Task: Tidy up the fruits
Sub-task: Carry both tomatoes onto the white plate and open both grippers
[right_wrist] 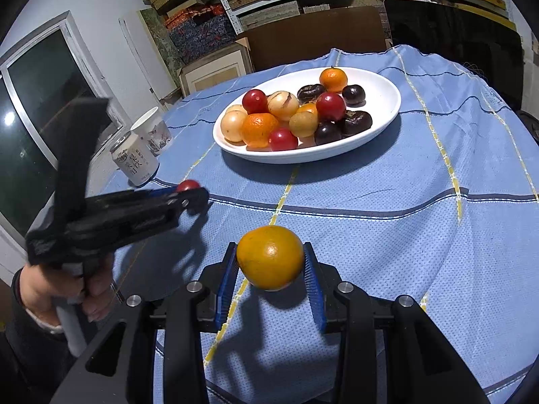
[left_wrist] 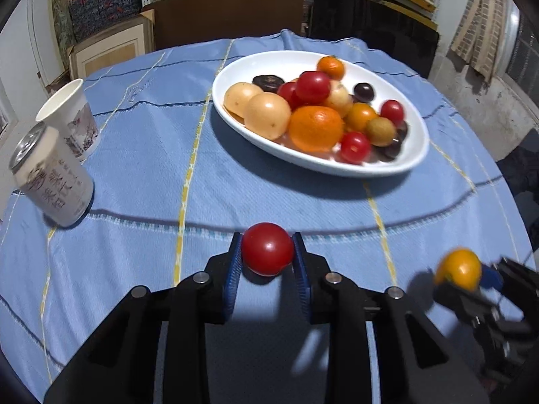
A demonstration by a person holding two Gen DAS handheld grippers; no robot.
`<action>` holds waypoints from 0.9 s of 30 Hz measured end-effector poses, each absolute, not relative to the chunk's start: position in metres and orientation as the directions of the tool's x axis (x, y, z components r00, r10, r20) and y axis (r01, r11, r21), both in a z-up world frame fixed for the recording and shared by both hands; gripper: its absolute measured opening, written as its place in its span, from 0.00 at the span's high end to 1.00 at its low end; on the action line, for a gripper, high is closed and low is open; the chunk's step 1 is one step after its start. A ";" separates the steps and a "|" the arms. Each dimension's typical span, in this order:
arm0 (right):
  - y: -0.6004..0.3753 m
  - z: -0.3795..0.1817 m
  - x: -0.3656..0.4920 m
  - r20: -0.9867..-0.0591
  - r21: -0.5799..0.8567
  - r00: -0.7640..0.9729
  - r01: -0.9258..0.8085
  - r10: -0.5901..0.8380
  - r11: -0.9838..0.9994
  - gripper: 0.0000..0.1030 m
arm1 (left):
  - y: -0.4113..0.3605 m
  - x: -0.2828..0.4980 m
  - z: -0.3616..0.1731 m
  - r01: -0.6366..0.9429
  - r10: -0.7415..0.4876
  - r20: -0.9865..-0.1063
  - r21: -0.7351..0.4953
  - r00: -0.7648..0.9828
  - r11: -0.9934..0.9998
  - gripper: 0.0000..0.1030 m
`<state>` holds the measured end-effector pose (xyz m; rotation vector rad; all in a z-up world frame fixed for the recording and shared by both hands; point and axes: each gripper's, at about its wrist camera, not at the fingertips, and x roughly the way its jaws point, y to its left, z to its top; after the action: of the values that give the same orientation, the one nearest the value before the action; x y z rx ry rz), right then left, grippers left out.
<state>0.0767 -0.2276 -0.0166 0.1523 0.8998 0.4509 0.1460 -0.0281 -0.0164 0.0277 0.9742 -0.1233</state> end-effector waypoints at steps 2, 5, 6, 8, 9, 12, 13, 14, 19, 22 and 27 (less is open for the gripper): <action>-0.227 -0.015 0.076 -0.716 0.314 0.539 -0.317 0.443 0.895 0.63 | -0.028 0.133 -0.013 0.131 -0.114 -0.824 -0.048 0.555 0.990 0.72; -0.228 -0.012 0.074 -0.706 0.316 0.548 -0.322 0.448 0.892 0.63 | -0.028 0.117 -0.008 0.149 -0.134 -0.813 -0.059 0.566 0.987 0.72; -0.228 -0.011 0.073 -0.705 0.314 0.551 -0.321 0.446 0.893 0.63 | -0.028 0.113 -0.005 0.153 -0.137 -0.809 -0.059 0.571 0.986 0.72; -0.229 -0.007 0.073 -0.699 0.314 0.561 -0.317 0.444 0.895 0.63 | -0.027 0.106 0.000 0.162 -0.144 -0.802 -0.060 0.580 0.985 0.72; -0.230 -0.005 0.072 -0.695 0.316 0.565 -0.316 0.445 0.894 0.63 | -0.027 0.105 0.006 0.166 -0.150 -0.796 -0.063 0.587 0.984 0.72; -0.230 0.006 0.072 -0.677 0.314 0.583 -0.324 0.450 0.892 0.63 | -0.027 0.106 0.022 0.180 -0.160 -0.774 -0.061 0.612 0.982 0.72; -0.230 0.009 0.074 -0.676 0.306 0.585 -0.331 0.448 0.893 0.63 | -0.028 0.108 0.028 0.188 -0.166 -0.766 -0.060 0.622 0.980 0.72; -0.230 0.014 0.076 -0.676 0.293 0.590 -0.333 0.441 0.896 0.63 | -0.030 0.110 0.034 0.199 -0.174 -0.759 -0.060 0.628 0.978 0.72; -0.232 0.039 0.101 -0.653 0.263 0.622 -0.349 0.432 0.900 0.63 | -0.039 0.129 0.051 0.231 -0.196 -0.739 -0.056 0.645 0.971 0.72; -0.233 0.053 0.125 -0.636 0.243 0.646 -0.351 0.422 0.904 0.63 | -0.047 0.152 0.060 0.249 -0.209 -0.725 -0.054 0.656 0.967 0.72; -0.232 0.054 0.175 -0.626 0.267 0.652 -0.337 0.428 0.903 0.63 | -0.059 0.207 0.062 0.238 -0.198 -0.732 -0.051 0.652 0.970 0.72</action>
<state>0.1750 -0.2323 0.0538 0.1307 0.7429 0.4356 0.2072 -0.0590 0.0620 0.0512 0.8245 -0.2478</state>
